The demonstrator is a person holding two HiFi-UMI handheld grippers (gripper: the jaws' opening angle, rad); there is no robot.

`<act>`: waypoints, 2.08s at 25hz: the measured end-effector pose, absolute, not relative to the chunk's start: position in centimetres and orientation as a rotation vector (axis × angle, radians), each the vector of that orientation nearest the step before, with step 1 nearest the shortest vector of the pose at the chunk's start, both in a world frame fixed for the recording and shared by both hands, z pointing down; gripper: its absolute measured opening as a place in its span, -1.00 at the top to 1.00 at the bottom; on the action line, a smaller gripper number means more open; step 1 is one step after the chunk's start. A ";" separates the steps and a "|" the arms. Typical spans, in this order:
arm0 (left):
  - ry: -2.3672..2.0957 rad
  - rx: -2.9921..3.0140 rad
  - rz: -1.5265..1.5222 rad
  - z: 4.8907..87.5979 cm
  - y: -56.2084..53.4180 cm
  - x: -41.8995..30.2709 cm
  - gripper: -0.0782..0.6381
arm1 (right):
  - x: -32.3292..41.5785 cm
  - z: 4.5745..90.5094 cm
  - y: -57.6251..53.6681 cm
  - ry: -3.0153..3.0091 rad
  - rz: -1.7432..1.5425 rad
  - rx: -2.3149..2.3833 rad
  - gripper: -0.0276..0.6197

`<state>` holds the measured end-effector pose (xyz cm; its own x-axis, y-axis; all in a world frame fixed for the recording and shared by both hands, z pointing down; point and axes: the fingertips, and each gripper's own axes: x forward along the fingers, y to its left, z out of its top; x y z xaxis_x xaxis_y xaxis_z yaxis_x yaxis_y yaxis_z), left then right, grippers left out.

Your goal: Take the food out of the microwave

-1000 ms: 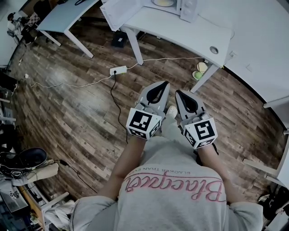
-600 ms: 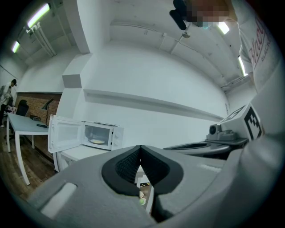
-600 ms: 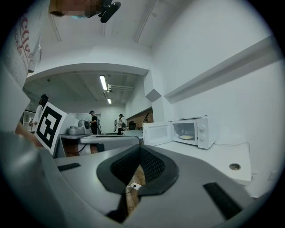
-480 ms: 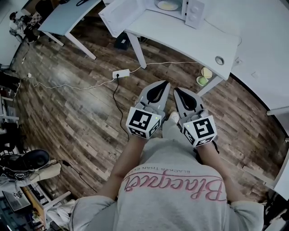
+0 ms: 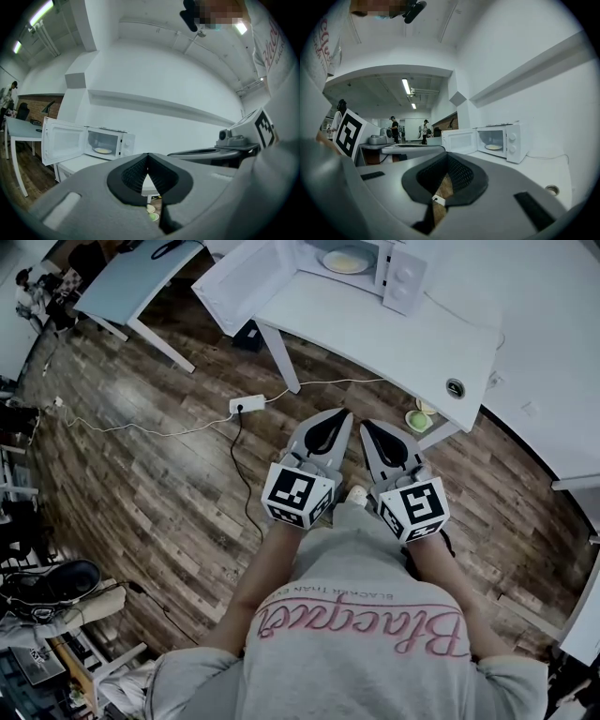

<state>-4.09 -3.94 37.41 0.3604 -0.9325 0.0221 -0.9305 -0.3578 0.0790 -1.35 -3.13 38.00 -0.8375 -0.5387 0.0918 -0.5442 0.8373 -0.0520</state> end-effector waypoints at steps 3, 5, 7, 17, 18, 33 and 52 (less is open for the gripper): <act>-1.755 2.510 -0.049 37.3 -5.7 -4.7 0.76 | -1.6 37.8 -4.9 -2.944 0.105 0.848 0.89; -1.768 2.498 -0.059 37.1 -6.9 -4.9 0.77 | -1.6 37.7 -6.1 -2.940 0.105 0.843 0.89; -1.778 2.492 -0.065 36.9 -8.0 -5.0 0.77 | -1.6 37.7 -7.3 -2.935 0.109 0.839 0.89; -1.811 2.473 -0.052 36.6 -12.0 -5.1 0.77 | -2.1 37.7 -11.3 -2.936 0.101 0.780 0.89; -1.810 2.476 -0.051 36.5 -12.2 -5.0 0.77 | -2.0 37.7 -11.6 -2.934 0.105 0.783 0.89; -1.790 2.510 -0.045 36.6 -15.1 -3.5 0.77 | -0.6 36.8 -14.6 -2.962 0.103 0.812 0.89; -1.797 2.519 -0.073 36.5 -22.8 -7.0 0.77 | -2.8 37.3 -21.7 -2.940 0.065 0.841 0.89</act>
<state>-6.98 -22.80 36.49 0.3252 -0.9456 -0.0115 -0.9434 -0.3253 0.0650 -2.81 -21.74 37.35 -0.8455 -0.5262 0.0913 -0.5297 0.8480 -0.0180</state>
